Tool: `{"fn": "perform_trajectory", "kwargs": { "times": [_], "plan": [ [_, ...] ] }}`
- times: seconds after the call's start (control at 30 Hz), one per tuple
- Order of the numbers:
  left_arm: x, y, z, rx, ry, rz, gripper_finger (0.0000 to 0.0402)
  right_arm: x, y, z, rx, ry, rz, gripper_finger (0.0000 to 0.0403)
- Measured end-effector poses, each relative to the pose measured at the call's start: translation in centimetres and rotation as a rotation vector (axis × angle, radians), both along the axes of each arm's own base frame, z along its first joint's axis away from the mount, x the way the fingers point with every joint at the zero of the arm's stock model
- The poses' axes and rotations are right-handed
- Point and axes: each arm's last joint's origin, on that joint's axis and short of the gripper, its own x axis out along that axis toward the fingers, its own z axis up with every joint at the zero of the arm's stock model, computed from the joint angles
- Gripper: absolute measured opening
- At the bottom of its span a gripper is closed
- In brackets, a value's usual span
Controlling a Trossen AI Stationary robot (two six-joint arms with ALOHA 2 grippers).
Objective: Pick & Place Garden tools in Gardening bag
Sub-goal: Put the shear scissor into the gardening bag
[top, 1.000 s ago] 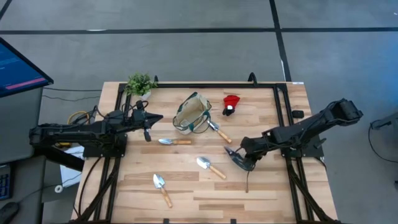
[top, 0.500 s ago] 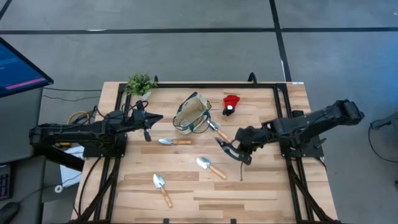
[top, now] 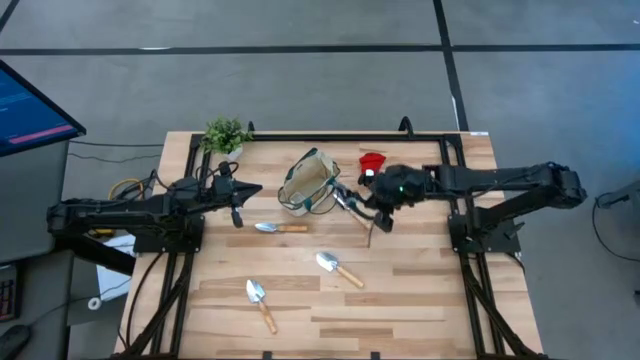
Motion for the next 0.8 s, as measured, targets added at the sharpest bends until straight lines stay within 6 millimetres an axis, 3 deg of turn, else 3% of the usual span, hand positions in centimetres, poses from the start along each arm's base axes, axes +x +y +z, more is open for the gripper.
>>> {"fn": "perform_trajectory", "kwargs": {
  "times": [0.17,0.3,0.43,0.63,0.8],
  "plan": [
    [0.0,0.0,0.3,0.016,-0.028,0.012,0.0002,1.4,-2.9,-0.6,-0.077,-0.043,-0.035,0.0032],
    [-0.1,0.2,0.3,0.025,-0.028,0.066,0.0002,3.1,-5.6,-1.5,-0.118,0.024,-0.066,0.0032],
    [0.1,0.3,0.1,0.043,0.001,0.088,0.0002,6.0,-7.8,-0.5,-0.222,0.04,-0.036,0.0032],
    [0.0,0.7,-0.1,0.092,0.042,0.178,0.0002,10.2,-9.2,1.7,-0.389,0.079,0.141,0.0032],
    [-0.1,1.0,-0.1,0.094,0.037,0.209,0.0002,12.3,-9.7,1.6,-0.481,0.187,0.265,0.0032]
  ]
}}
